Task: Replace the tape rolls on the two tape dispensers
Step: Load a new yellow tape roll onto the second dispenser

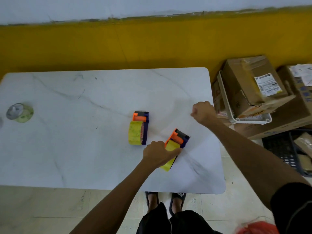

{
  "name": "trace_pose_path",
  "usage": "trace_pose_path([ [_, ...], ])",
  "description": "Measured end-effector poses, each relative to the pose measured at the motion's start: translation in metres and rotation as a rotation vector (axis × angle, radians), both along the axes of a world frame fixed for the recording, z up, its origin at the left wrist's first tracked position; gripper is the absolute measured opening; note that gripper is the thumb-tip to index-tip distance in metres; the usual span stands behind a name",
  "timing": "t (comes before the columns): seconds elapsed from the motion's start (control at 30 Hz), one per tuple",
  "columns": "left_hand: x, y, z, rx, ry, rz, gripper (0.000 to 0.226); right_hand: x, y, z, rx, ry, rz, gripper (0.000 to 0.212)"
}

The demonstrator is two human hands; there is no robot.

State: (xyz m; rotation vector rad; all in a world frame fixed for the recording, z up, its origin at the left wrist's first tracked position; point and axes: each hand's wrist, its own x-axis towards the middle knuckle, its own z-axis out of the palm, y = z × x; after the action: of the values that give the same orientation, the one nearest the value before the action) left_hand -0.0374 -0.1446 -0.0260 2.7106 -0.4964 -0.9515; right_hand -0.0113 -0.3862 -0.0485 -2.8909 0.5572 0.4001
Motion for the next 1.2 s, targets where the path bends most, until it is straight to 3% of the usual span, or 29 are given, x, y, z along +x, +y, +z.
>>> trace_pose_path([
  [0.17, 0.024, 0.004, 0.008, 0.042, -0.014, -0.247, 0.058, -0.004, -0.018, -0.001, -0.114, -0.052, -0.062, 0.032],
  [0.33, 0.043, -0.001, 0.022, 0.114, -0.074, -0.46, 0.059, -0.017, -0.028, 0.0, -0.096, -0.079, -0.133, 0.029],
  [0.47, 0.051, -0.004, 0.019, 0.071, 0.008, -0.491, 0.055, -0.024, -0.032, -0.001, -0.085, -0.08, -0.173, 0.024],
  [0.6, 0.062, 0.003, 0.009, -0.029, 0.098, -0.47, 0.059, -0.04, -0.041, -0.01, 0.054, -0.072, -0.321, 0.023],
  [0.7, 0.07, 0.009, 0.002, -0.111, 0.084, -0.395, 0.047, -0.054, -0.041, -0.02, 0.16, 0.004, -0.447, 0.026],
  [0.9, 0.084, 0.006, 0.028, -0.306, -0.006, -0.32, 0.04, -0.061, -0.02, -0.015, 0.74, 0.005, -0.706, 0.015],
  [1.0, 0.098, -0.009, 0.063, -0.437, -0.046, -0.365, 0.037, -0.051, -0.015, 0.009, 1.034, -0.031, -0.734, 0.016],
  [1.1, 0.113, -0.027, 0.104, -0.54, -0.076, -0.377, 0.036, -0.037, -0.01, 0.042, 1.399, -0.195, -0.658, 0.013],
  [1.2, 0.122, -0.04, 0.146, -0.608, -0.077, -0.364, 0.041, -0.024, -0.005, 0.074, 1.778, -0.343, -0.506, 0.066],
])
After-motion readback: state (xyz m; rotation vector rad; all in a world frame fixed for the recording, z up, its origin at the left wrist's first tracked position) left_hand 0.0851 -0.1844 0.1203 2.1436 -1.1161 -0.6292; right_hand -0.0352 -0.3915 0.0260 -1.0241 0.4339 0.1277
